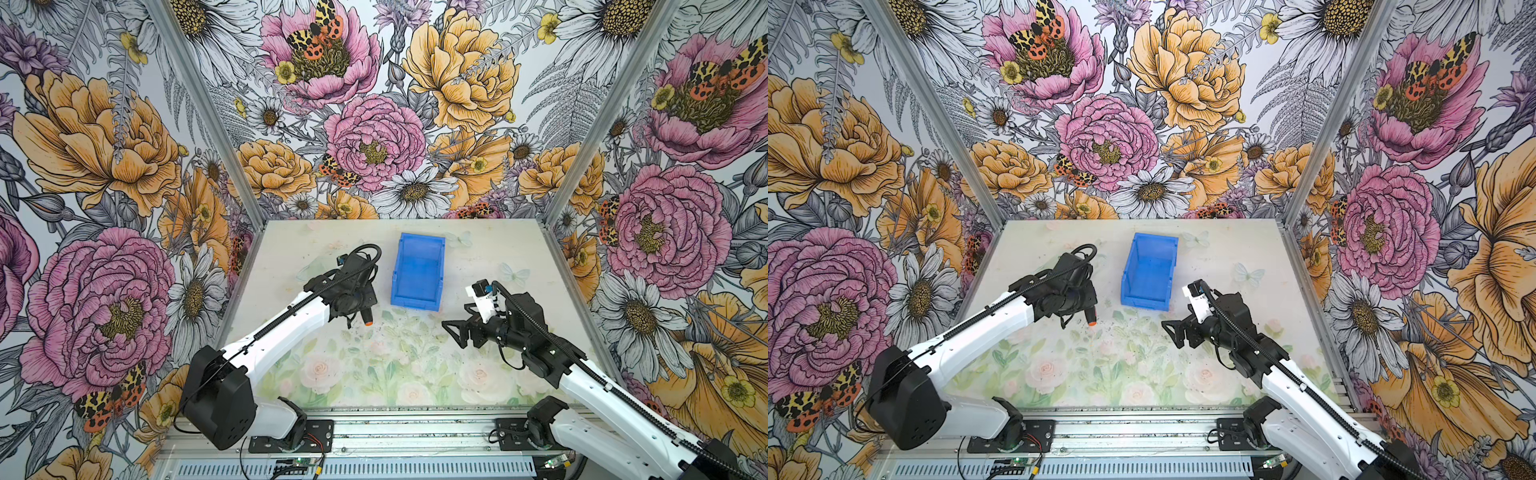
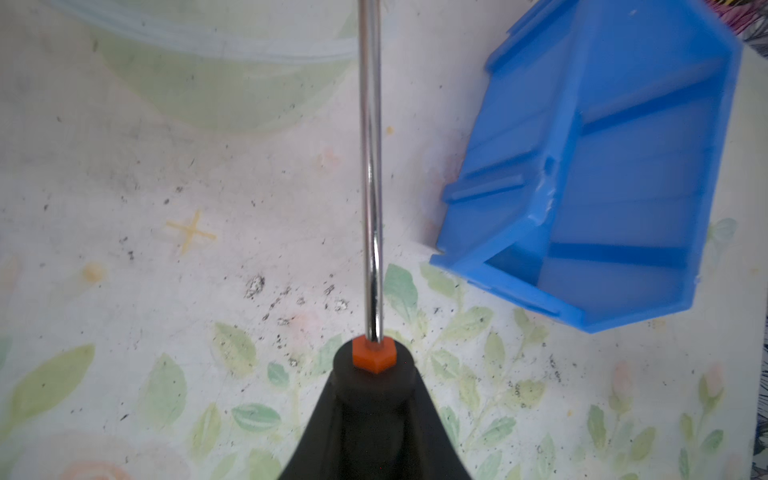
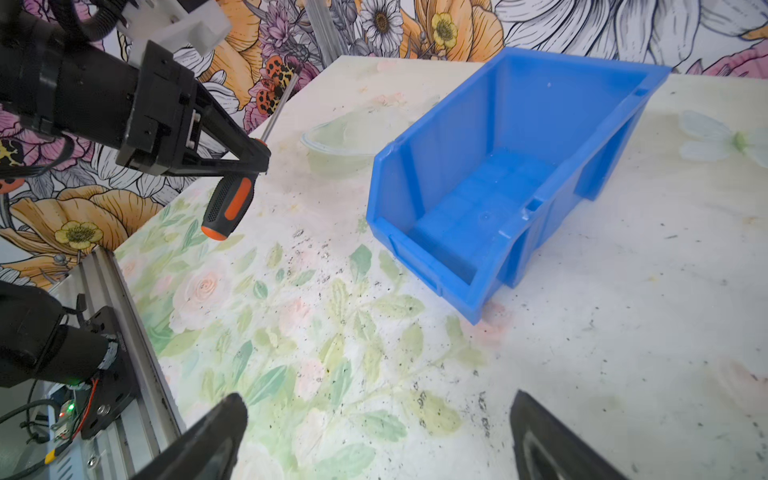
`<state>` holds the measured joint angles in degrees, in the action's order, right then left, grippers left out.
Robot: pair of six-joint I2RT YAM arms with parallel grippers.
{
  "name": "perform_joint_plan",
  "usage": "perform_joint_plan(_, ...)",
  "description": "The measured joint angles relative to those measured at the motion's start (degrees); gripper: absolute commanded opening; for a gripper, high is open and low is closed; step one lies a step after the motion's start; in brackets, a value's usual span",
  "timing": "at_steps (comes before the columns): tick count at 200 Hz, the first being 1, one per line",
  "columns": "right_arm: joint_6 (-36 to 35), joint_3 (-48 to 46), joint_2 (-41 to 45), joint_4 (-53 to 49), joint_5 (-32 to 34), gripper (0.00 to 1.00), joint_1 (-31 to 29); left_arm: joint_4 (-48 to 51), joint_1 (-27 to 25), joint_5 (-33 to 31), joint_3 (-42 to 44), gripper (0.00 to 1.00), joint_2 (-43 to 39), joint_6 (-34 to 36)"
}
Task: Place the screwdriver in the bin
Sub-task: 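Lift the screwdriver with the left gripper and carry it over the blue bin, then lower the screwdriver into the blue bin and open the left gripper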
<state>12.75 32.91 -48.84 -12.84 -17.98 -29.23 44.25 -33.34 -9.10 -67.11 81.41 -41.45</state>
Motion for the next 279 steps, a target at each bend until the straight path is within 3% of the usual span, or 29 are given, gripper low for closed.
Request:
perform_joint_plan(53, 1.7, 2.2, -3.1, 0.9, 8.9, 1.00, 0.0, -0.3, 0.0, 4.8, -16.9, 0.03, 13.4, 8.5)
perform_joint_plan(103, 4.5, 2.2, -3.4, 0.9, 15.9, 0.99, 0.0, -0.4, -2.2, 8.0, -28.2, 0.04, 24.6, 12.4)
perform_joint_plan(168, 7.0, 2.2, -2.6, 1.0, 20.0, 0.99, 0.0, -0.1, -4.9, 9.5, -34.9, 0.04, 34.8, 13.1)
perform_joint_plan(279, 7.2, 2.1, -2.6, 0.9, 21.4, 0.99, 0.0, 0.0, -4.0, 9.6, -41.0, 0.04, 44.0, 9.9)
